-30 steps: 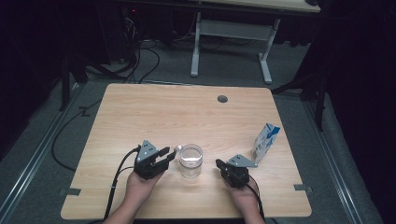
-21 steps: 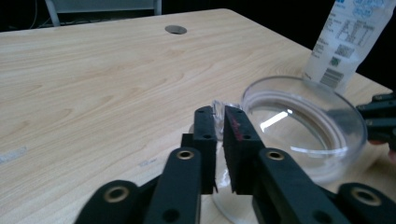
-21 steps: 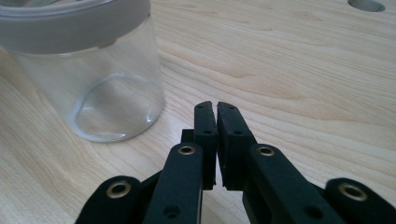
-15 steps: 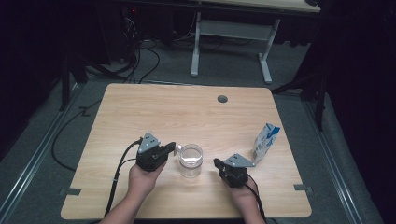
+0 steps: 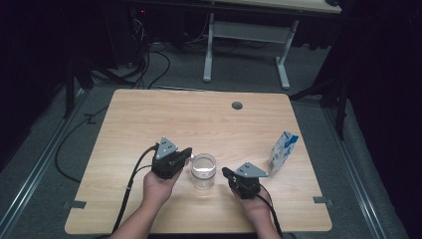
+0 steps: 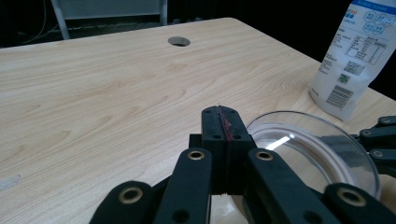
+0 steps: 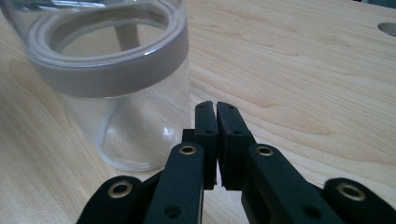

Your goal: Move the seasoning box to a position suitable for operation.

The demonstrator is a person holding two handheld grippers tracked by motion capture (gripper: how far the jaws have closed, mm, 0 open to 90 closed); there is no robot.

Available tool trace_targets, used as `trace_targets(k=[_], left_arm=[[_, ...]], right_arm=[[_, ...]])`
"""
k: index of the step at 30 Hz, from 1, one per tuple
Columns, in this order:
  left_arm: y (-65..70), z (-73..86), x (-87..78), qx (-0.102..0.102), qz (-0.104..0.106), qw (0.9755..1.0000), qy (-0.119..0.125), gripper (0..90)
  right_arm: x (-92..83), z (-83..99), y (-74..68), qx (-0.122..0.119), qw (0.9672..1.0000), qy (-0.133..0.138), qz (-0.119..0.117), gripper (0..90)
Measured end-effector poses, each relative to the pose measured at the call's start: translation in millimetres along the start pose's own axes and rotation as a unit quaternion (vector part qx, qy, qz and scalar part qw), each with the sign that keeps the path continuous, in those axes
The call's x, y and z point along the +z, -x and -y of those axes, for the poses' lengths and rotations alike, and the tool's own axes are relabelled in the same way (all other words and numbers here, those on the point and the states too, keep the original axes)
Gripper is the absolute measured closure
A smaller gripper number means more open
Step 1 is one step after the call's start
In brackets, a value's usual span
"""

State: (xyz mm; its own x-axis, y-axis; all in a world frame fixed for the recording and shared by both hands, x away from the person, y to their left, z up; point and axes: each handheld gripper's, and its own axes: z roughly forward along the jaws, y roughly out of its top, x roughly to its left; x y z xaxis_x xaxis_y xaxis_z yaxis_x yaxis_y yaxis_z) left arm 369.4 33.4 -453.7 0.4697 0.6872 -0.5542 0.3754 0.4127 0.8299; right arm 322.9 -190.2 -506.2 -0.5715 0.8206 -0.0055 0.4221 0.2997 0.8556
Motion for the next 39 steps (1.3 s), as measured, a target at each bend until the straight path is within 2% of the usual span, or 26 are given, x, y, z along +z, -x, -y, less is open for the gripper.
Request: trace_targets(k=[11, 17, 24, 39], left_arm=[[-3.0, 2.8, -0.5, 0.009, 0.002, 0.9999, -0.004, 90.0], [-2.4, 3.3, -0.9, 0.003, 0.007, 1.0, -0.004, 90.0], [-2.3, 4.9, -0.1, 0.012, 0.006, 0.9999, -0.001, 90.0], [-3.3, 6.3, -0.5, 0.011, 0.004, 0.9999, 0.004, 90.0]], right_arm=[[-2.1, -1.5, -4.4, -0.006, 1.0, 0.005, -0.003, 87.4], [-3.5, -2.5, -4.4, -0.002, 0.9999, 0.011, -0.005, 87.4], [-4.6, -5.4, -7.2, -0.005, 0.9998, 0.017, -0.01, 87.4], [-11.1, -12.7, -10.0, -0.007, 0.9992, 0.036, -0.014, 87.5]])
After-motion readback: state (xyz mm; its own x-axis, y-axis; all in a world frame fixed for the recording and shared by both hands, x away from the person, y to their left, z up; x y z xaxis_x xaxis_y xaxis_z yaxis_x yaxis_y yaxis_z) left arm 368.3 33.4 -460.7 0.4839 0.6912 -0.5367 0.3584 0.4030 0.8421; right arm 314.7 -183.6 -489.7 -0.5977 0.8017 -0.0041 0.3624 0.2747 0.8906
